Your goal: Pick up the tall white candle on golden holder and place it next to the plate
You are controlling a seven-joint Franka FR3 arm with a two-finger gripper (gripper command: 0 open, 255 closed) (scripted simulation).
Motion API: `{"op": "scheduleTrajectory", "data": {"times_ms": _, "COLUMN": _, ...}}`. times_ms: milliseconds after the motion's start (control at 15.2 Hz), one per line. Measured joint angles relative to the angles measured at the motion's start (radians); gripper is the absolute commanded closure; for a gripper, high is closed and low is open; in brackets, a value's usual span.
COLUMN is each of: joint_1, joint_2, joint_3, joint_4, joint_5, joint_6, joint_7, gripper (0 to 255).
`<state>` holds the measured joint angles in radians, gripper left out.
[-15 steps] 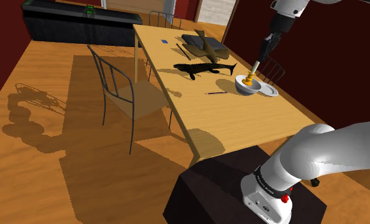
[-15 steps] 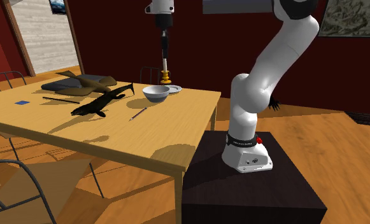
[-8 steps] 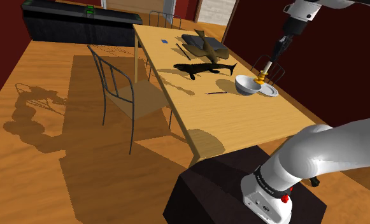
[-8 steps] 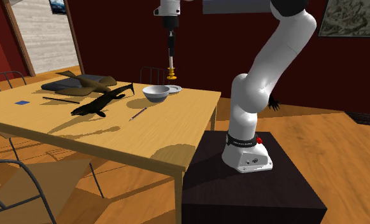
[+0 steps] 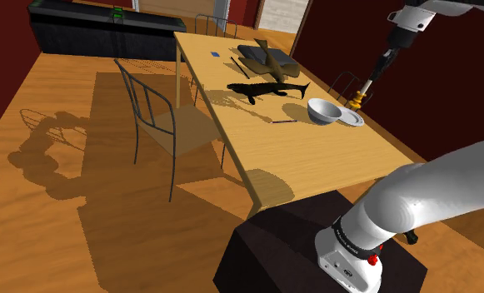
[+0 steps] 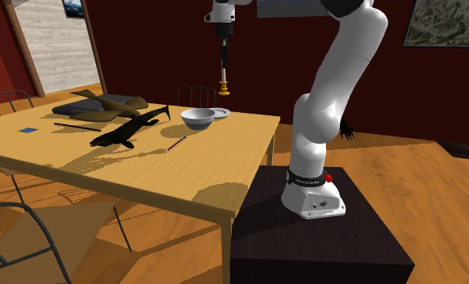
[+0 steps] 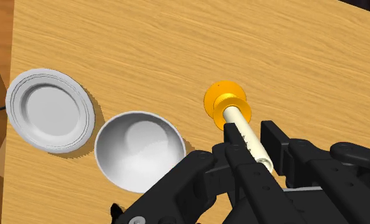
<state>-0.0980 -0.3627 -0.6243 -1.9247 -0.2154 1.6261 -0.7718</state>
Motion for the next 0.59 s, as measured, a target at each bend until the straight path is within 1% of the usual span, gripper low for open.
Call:
{"op": "scheduleTrajectory", "data": {"times_ms": 198, "joint_1": -0.004, "joint_2": 0.082, "joint_3": -0.082, "joint_4": 0.087, "joint_5": 0.028, "joint_6": -0.004, "joint_7": -0.100, "gripper": 255}}
{"op": "scheduleTrajectory", "data": {"times_ms": 330, "joint_1": -0.008, "joint_2": 0.146, "joint_3": -0.139, "joint_4": 0.139, "joint_5": 0.060, "joint_6": 0.003, "joint_7": -0.169, "gripper": 255}}
{"op": "scheduleTrajectory", "data": {"times_ms": 462, "joint_1": -0.015, "joint_2": 0.235, "joint_3": -0.201, "joint_4": 0.217, "joint_5": 0.115, "joint_6": -0.004, "joint_7": -0.247, "gripper": 255}}
{"op": "scheduleTrajectory", "data": {"times_ms": 594, "joint_1": -0.036, "joint_2": 0.328, "joint_3": -0.255, "joint_4": 0.279, "joint_5": 0.182, "joint_6": -0.001, "joint_7": -0.330, "gripper": 255}}
